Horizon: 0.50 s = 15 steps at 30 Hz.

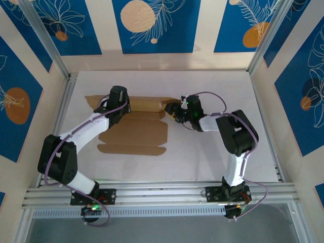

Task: Fold the paper box

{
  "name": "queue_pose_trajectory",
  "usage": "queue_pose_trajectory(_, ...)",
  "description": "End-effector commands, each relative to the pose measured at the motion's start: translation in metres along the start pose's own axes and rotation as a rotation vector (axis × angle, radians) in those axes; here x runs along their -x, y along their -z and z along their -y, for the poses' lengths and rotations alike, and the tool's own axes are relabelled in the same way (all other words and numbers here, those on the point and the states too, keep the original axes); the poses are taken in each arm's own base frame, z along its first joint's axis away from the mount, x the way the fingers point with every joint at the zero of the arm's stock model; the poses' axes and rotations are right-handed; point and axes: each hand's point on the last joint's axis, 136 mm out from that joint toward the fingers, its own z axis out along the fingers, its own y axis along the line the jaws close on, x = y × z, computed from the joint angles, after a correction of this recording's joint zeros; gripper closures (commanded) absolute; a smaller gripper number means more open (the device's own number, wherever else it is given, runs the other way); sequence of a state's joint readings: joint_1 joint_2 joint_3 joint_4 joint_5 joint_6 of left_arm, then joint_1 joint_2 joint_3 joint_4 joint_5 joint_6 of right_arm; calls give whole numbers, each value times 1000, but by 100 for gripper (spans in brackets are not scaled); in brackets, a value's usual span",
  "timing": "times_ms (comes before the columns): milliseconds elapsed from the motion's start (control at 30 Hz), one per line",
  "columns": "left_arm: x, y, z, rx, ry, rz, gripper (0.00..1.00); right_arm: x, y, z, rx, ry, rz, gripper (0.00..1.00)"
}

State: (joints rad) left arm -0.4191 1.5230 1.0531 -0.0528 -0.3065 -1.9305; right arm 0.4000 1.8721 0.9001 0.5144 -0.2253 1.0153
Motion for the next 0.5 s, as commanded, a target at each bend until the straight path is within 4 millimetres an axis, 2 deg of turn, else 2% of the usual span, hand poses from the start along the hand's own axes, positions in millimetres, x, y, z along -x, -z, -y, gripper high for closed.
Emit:
queue_pose_trajectory(0, 9, 2, -14, 68, -4, 36, 100, -2, 22, 23, -167, 110, 31, 39)
queue_pose_trajectory(100, 10, 2, -13, 67, -3, 38, 100, 0, 46, 32, -273, 147, 96, 40)
queue_pose_trajectory(233, 9, -1, -11, 67, -5, 43, 100, -16, 63, 14, -302, 291, 148, 50)
queue_pose_trajectory(300, 9, -1, -10, 67, 0, 46, 100, -32, 63, -2, -253, 312, 156, 55)
queue_pose_trajectory(367, 9, -3, -10, 67, 3, 48, 100, -44, 57, -8, -214, 283, 158, 58)
queue_pose_trajectory(467, 10, -3, -10, 66, 5, 53, 100, -50, 40, -8, -246, 278, 138, 61)
